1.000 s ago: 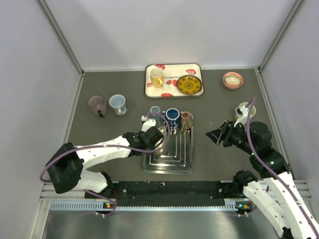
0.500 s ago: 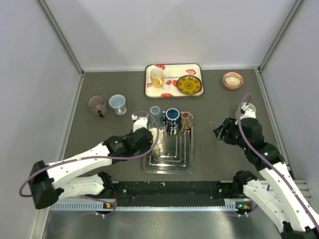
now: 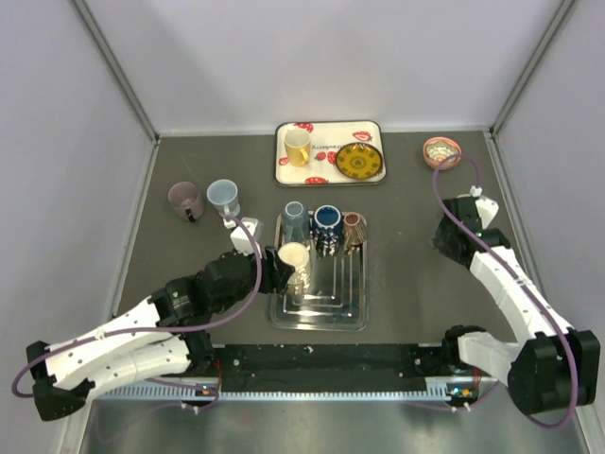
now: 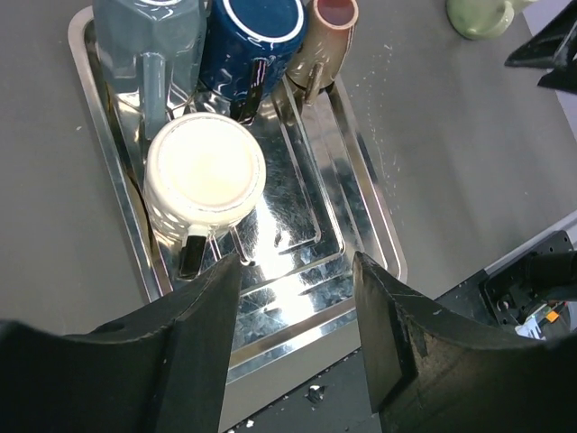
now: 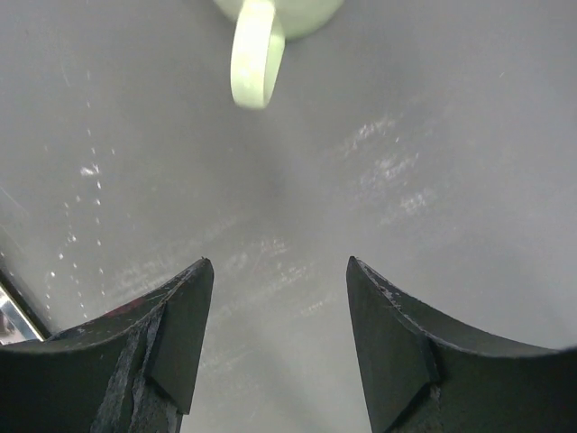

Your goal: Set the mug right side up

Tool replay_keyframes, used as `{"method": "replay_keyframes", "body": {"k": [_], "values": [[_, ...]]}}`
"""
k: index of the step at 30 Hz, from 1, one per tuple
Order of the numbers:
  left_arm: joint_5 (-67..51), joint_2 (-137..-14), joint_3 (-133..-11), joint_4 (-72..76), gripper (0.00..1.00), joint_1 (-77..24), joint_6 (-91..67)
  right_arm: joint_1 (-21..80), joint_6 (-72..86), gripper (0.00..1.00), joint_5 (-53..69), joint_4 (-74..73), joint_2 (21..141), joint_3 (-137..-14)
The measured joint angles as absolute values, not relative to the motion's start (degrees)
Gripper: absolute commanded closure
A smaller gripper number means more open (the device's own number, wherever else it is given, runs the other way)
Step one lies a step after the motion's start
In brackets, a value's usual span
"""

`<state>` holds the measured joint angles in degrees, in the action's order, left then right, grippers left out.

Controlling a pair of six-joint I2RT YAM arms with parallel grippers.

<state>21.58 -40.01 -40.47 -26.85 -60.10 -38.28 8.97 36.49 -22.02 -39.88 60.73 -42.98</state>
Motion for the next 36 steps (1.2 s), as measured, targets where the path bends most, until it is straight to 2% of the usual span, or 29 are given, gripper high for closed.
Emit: {"method": "replay_keyframes", "body": {"k": [8,18,36], "values": [[20.2,-38.6,-37.7,-22.3,0.42,-60.1,-35.8,5.8,33.6,0.4,-26.1,-38.1,68.7,-52.0],[20.7,-34.8,-35.1,-20.5,0.42,-60.1,-34.4,4.2,31.0,0.43,-29.5,-36.5,79.6,-55.4],[21.5,-36.8,-35.0,-19.7,0.42,-60.1,-34.3,2.1,32.1,0.55,-30.1,-33.5,86.0,-58.6]]}}
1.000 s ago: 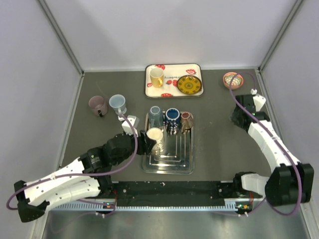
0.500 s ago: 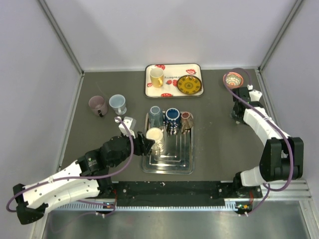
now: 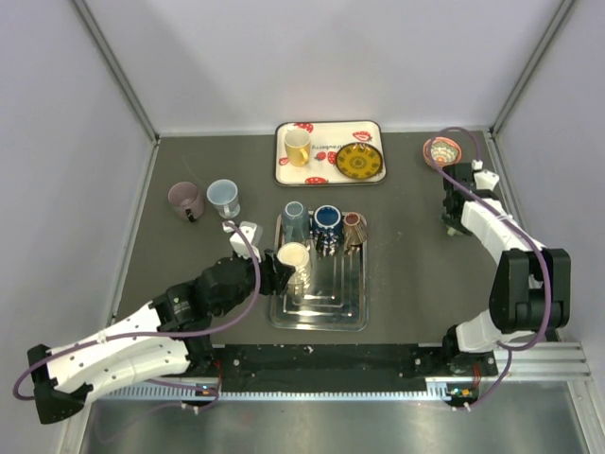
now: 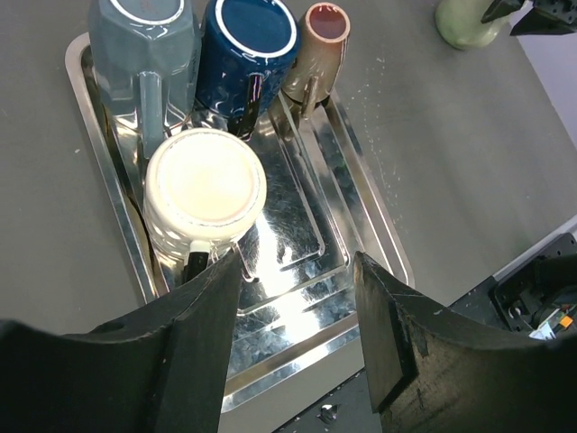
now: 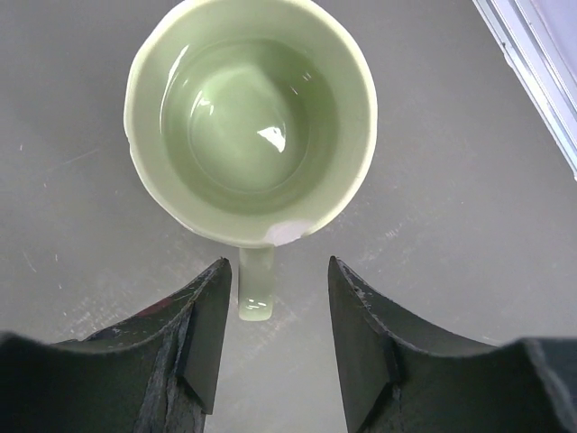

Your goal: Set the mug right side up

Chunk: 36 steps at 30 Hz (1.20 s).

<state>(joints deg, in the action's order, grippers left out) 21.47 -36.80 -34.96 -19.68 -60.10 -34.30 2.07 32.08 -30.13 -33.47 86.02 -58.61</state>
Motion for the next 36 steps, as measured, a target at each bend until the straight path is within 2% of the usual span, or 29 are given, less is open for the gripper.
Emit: {"method": "replay_keyframes", "body": {"k": [5,13,20,29,36], "values": [[21.5,-37.7,-35.0,-19.6,0.42,-60.1,-34.3,2.0,32.2,0.63,-30.1,-32.2,87.2,-58.6],[21.5,-38.4,-35.0,-19.2,0.42,-60.1,-34.3,1.1,32.1,0.8,-28.8,-31.3,88.3,-58.6],[21.5,-38.5,-35.0,-19.1,0.43,-60.1,-34.3,0.9,31.8,0.99,-28.4,-30.8,88.3,-58.5],[21.3,-37.7,-34.8,-18.9,0.44,-60.1,-34.4,0.0,31.4,1.0,-27.7,-29.0,87.7,-57.3],[21.3,-37.3,-34.5,-18.8,0.44,-60.1,-34.5,-0.6,30.4,1.0,-23.6,-29.2,80.5,-52.5]]}}
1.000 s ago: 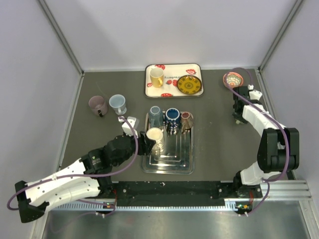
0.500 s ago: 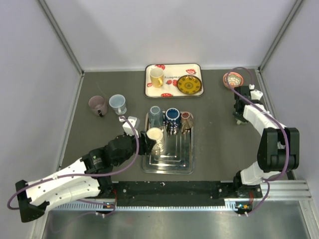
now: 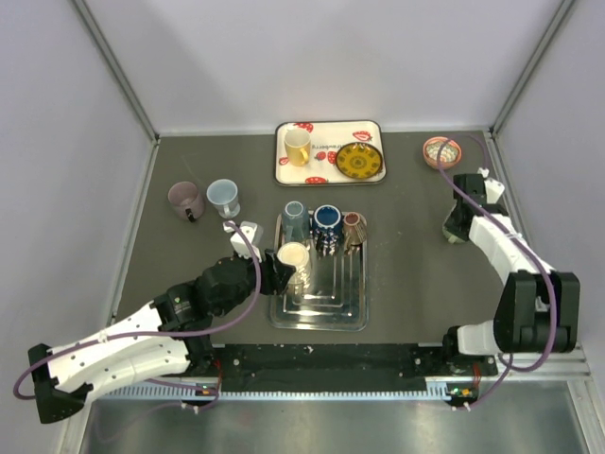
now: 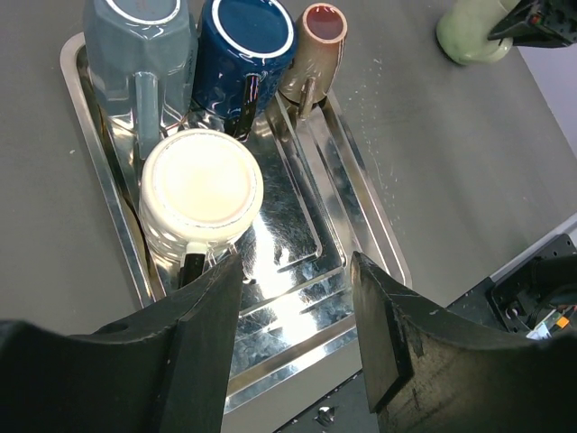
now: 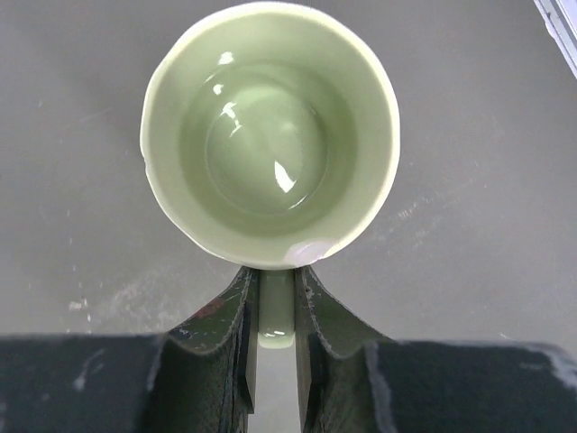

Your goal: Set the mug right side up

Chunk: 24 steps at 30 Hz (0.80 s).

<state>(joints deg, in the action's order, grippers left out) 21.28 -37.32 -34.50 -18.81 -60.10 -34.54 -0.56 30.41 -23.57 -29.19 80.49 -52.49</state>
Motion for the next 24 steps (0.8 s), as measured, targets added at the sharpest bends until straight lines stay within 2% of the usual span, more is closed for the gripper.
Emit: {"method": "replay_keyframes", "body": {"k": [12,19,24], "values": [[21.5,-38.7,-34.8,-17.7,0.44,-60.1,-34.5,2.3,29.6,1.0,-16.9,-35.3,60.0,-47.1],[19.4,-43.5,-35.8,-15.4,0.45,-60.1,-35.1,3.3,29.6,1.0,-13.2,-36.2,54.6,-44.8],[15.3,-44.4,-35.2,-8.8,0.38,-60.1,-36.5,3.7,31.2,1.0,-5.8,-35.8,49.6,-40.9]]}}
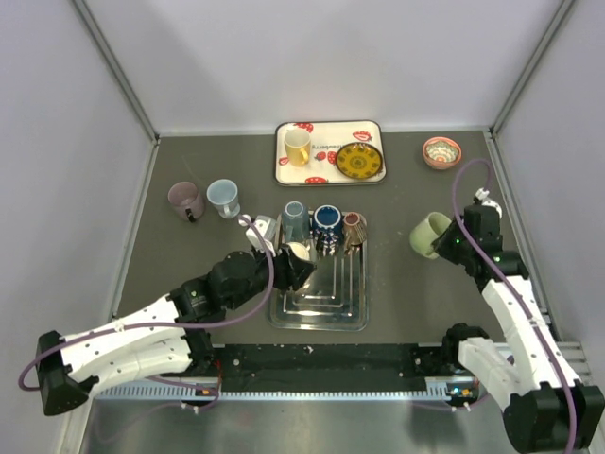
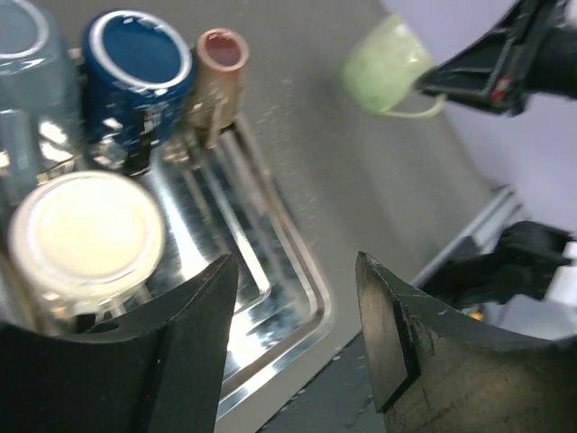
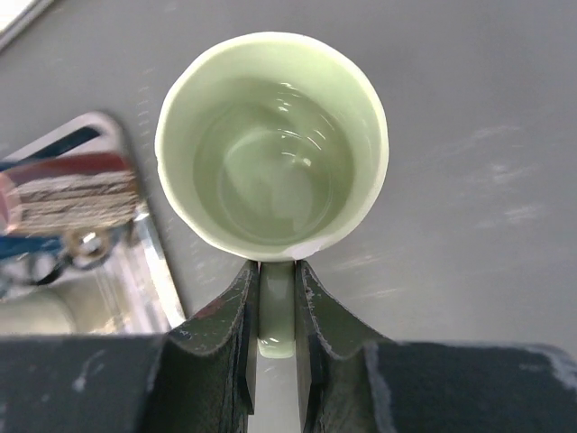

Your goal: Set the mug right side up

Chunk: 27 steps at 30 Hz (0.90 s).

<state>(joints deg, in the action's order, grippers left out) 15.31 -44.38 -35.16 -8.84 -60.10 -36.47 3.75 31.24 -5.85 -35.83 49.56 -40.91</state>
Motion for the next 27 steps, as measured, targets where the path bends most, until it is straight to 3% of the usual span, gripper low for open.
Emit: {"method": "replay_keyframes", "body": {"k": [5,7,10,17,27], "values": [[9.7,-44.3,-30.7,5.4,0.26,-60.1,-39.4,7.3,34.3,1.0,4.5,-32.7,43.6,-40.5],[7.6,-44.9,-29.0,11.4,0.15,-60.1,-40.7,8.3,36.1,1.0,9.6,-29.8,41.5,-40.5],[5.3,-46.7,-28.4,17.9,0.07,-60.1,-42.7,8.6,39.4,1.0,17.5,-24.2,39.1,-40.4],[-1.1,-54.9,-26.9,34.8,0.07,-60.1,-48.4,9.5,49.0,1.0,30.5,-7.1,34.2,-36.4],[-7.9,-72.7,-27.7,55.8,0.09,-60.1,-52.0,12.6,61.2,1.0,36.8,7.8,31.4,-29.8]]}}
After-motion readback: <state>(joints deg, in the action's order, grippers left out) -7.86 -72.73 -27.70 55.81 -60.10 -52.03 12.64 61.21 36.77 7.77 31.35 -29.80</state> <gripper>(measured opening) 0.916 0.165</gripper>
